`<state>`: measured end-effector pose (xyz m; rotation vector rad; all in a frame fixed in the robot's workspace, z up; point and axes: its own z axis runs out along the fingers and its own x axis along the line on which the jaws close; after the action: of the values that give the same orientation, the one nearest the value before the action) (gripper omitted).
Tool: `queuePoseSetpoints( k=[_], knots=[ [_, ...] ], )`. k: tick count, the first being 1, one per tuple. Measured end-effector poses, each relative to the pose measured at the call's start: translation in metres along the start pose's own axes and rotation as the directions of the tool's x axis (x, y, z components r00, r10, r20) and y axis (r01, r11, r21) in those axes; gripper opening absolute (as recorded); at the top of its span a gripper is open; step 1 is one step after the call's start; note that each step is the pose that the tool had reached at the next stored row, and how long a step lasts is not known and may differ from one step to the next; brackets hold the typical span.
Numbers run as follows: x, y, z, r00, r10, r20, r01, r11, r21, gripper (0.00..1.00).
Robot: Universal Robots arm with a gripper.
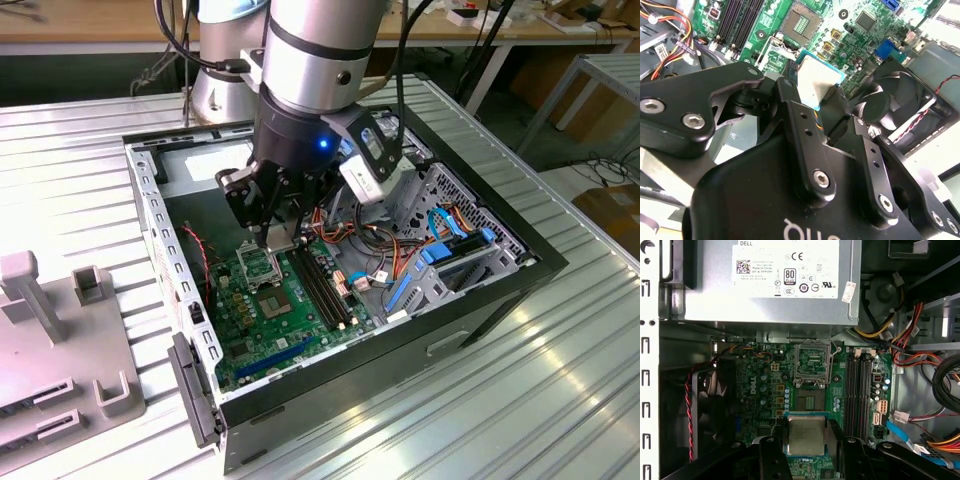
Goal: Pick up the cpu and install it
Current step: 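Place the cpu into insertion slot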
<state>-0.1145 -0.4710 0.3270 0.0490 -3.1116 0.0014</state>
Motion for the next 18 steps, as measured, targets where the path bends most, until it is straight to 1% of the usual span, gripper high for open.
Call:
queuePoseSetpoints(
  k=[5, 14, 18],
  knots=[
    [-0.0001, 0.0000, 0.0040, 1.0000, 0.000, 0.0000, 0.000, 1.0000, 0.0000, 0.44],
    [-0.0002, 0.0000, 0.0057, 1.0000, 0.000, 0.0001, 0.000, 1.0000, -0.0001, 0.44],
    [-0.0002, 0.0000, 0.0077, 1.0000, 0.000, 0.0000, 0.000, 1.0000, -0.0001, 0.44]
  ],
)
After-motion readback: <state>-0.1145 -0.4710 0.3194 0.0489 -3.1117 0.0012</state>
